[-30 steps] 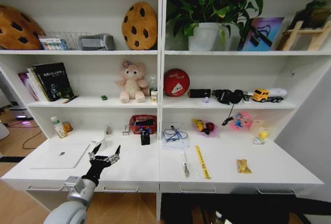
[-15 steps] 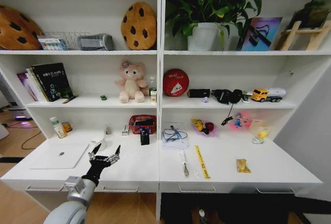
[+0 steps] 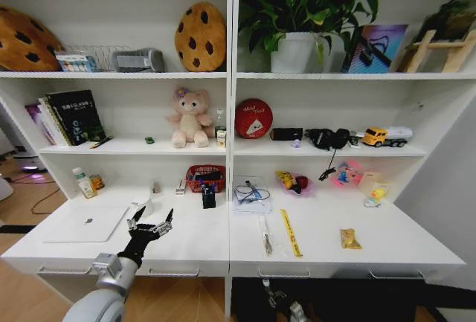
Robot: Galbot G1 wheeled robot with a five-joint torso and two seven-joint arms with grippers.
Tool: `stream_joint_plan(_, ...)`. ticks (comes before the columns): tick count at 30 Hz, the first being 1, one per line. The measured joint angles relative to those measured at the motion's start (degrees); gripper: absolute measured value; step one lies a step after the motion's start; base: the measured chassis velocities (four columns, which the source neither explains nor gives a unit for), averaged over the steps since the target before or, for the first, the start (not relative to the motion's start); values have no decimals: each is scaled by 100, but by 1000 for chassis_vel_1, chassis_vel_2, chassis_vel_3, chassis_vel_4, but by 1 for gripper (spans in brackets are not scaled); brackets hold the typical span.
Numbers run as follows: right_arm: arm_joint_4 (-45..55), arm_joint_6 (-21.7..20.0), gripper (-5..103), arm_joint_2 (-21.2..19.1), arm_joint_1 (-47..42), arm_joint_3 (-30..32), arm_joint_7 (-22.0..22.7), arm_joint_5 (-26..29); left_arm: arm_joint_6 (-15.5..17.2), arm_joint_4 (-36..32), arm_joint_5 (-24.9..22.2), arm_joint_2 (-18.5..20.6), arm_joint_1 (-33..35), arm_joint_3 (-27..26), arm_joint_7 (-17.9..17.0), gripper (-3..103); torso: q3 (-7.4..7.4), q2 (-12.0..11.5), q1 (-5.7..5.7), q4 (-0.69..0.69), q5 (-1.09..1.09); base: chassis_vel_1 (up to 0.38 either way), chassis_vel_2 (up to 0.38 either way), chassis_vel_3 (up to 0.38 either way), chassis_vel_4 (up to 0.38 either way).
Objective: Organize the objects on the table.
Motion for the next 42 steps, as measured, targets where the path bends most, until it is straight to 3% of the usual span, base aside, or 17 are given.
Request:
stream_joint_plan(4,-32,-473,24,165,85,-39,-103,678,0,0,0,0,0,0,0,100,0,0,0,1,1,0,0,0,0)
stream_joint_plan(10,-73,-703,24,243,126,-45,-116,797,0,0,0,0,0,0,0,100,0,0,0,0,1,0,0,0,0)
stream_joint_plan(15,-5,-726,50,207,76,-74,-50,737,0,0,0,0,0,0,0,100,-1,0,0,0,2,0,0,0,0)
stream_joint_plan(17,24,-732,50,192,58,-79,-46,731,0,0,0,0,0,0,0,100,-1,0,0,0,1,0,0,0,0)
stream_joint_plan(20,120,-746,66,157,-14,-90,20,703,0,0,0,0,0,0,0,100,0,0,-1,0,1,0,0,0,0)
stream_joint_plan(22,126,-747,66,156,-19,-90,32,699,0,0,0,0,0,0,0,100,-1,0,0,0,2,0,0,0,0)
stream_joint_plan(26,303,-776,88,159,-137,-91,143,698,0,0,0,0,0,0,0,100,-1,0,0,1,2,0,0,0,0)
stream_joint_plan(28,470,-841,93,153,-234,-107,180,716,0,0,0,0,0,0,0,100,-1,0,0,1,2,0,0,0,0)
stream_joint_plan(33,1560,-1381,99,6,-1013,-320,425,1228,0,0,0,0,0,0,0,100,-1,0,0,1,0,0,0,0,0)
stream_joint_plan(35,1953,-1623,100,-49,-1393,-432,719,1432,0,0,0,0,0,0,0,100,-1,0,0,-3,4,0,0,0,0)
stream_joint_plan(36,2343,-1914,100,-100,-1763,-501,1136,1647,0,0,0,0,0,0,0,100,-1,0,-1,-2,2,0,0,0,0)
stream_joint_plan(38,2724,-2435,100,-168,-2133,-514,1486,1993,0,0,0,0,0,0,0,100,-1,1,-2,-1,2,0,0,0,0)
stream_joint_plan(39,2724,-2435,100,-168,-2133,-514,1486,1993,0,0,0,0,0,0,0,100,-1,1,-2,-1,2,0,0,0,0)
stream_joint_plan(42,3334,-3091,100,-403,-2593,-433,1592,2638,0,0,0,0,0,0,1,100,-2,1,-2,0,2,0,0,0,0)
